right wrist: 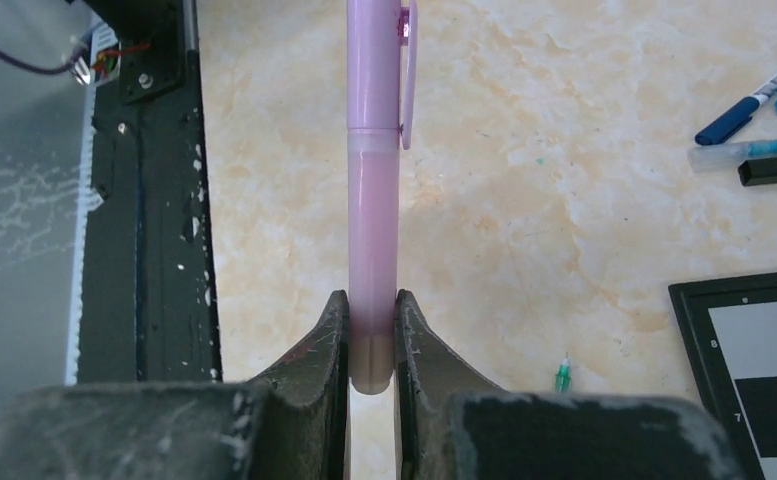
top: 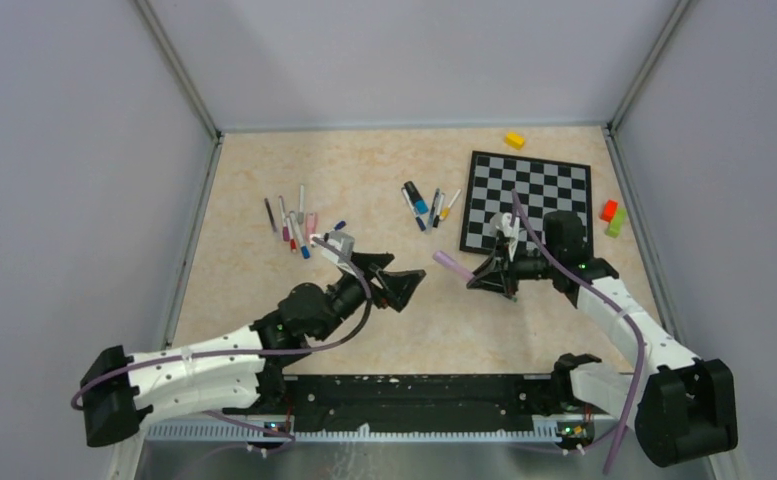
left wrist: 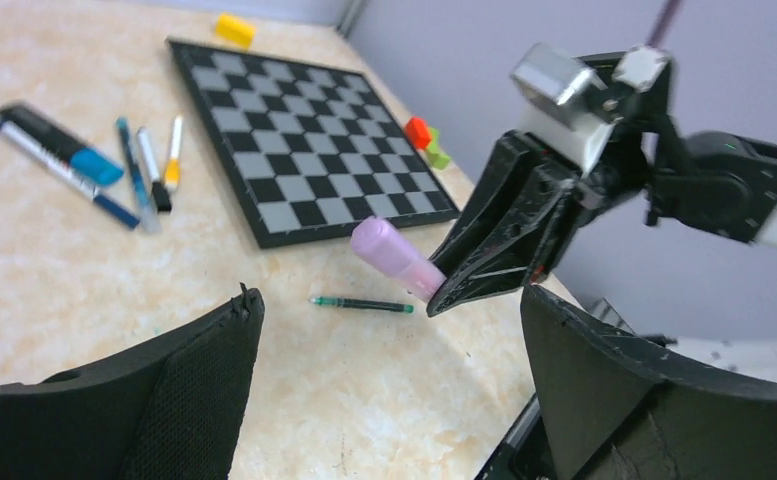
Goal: Open the pen caps
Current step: Pick up the pen from the center of the board.
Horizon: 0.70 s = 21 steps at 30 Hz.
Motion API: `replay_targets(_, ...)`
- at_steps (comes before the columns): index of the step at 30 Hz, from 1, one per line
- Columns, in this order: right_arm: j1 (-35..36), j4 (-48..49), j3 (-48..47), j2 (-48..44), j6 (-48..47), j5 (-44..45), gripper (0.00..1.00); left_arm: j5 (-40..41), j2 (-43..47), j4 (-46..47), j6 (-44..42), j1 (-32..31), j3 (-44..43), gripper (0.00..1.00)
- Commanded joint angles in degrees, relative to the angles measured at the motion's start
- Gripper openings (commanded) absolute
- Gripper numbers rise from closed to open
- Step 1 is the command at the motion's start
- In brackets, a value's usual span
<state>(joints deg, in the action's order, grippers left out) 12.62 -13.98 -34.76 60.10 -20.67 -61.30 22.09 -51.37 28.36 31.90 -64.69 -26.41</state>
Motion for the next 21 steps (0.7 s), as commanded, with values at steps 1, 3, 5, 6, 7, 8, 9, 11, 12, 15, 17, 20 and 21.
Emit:
replay_targets(1,-0.7,-12.5,-2.8,-2.3,-20.9,-4.2,0.0,-16.3,8.3,4.0,-11.8,2.7,3.7,0.99)
replay_targets(3,-0.8,-15.5,-2.7,-2.2,-26.2,-5.3,0.0,-22.8,10.2,2.4,-13.0,4.1,4.2,0.99)
replay_targets(5,-0.8,-17.4,-2.1,-2.3,-31.0,-5.0,0.0,-28.5,10.5,0.1,-13.3,5.4,3.9,0.99)
replay_targets(6,-0.8,-18.4,-1.9,-2.3,-32.9,-4.6,0.0,-30.8,10.3,-0.6,-13.2,6.0,3.7,0.99)
replay_targets(7,-0.8,-19.0,-1.8,-2.3,-34.7,-4.2,0.0,-32.5,9.7,-0.9,-13.0,6.7,3.5,0.99)
replay_targets(8,-0.8,-19.6,-1.7,-2.3,-36.0,-4.1,0.0,-34.5,9.1,-0.8,-12.6,7.4,3.5,0.99)
replay_targets(9,-0.8,-20.4,-1.7,-2.3,-37.4,-4.0,0.0,-35.9,8.1,-0.5,-12.1,8.1,3.3,0.99)
replay_targets(11,-0.8,-21.5,-1.4,-2.4,-39.4,-4.2,0.0,-38.2,5.8,1.0,-10.9,9.0,3.1,0.99)
replay_targets(12,-0.8,-22.2,-1.2,-2.4,-40.5,-4.3,0.0,-38.9,4.4,1.8,-10.3,9.2,2.9,0.99)
replay_targets(15,-0.7,-23.8,-0.9,-2.3,-43.0,-4.9,0.0,-39.9,-0.4,4.6,-7.7,9.6,2.0,0.99)
replay_targets(17,-0.8,-24.7,-1.2,-2.1,-43.1,-5.5,0.0,-40.4,-3.9,6.6,-6.0,9.9,1.2,0.99)
replay_targets(20,-0.8,-25.6,-1.6,-1.7,-43.1,-6.3,0.0,-42.3,-8.9,11.7,-3.9,10.3,1.1,0.99)
replay_targets(21,-0.8,-25.9,-1.7,-1.6,-43.0,-6.5,0.0,-43.1,-10.2,13.6,-3.3,10.5,1.1,0.99)
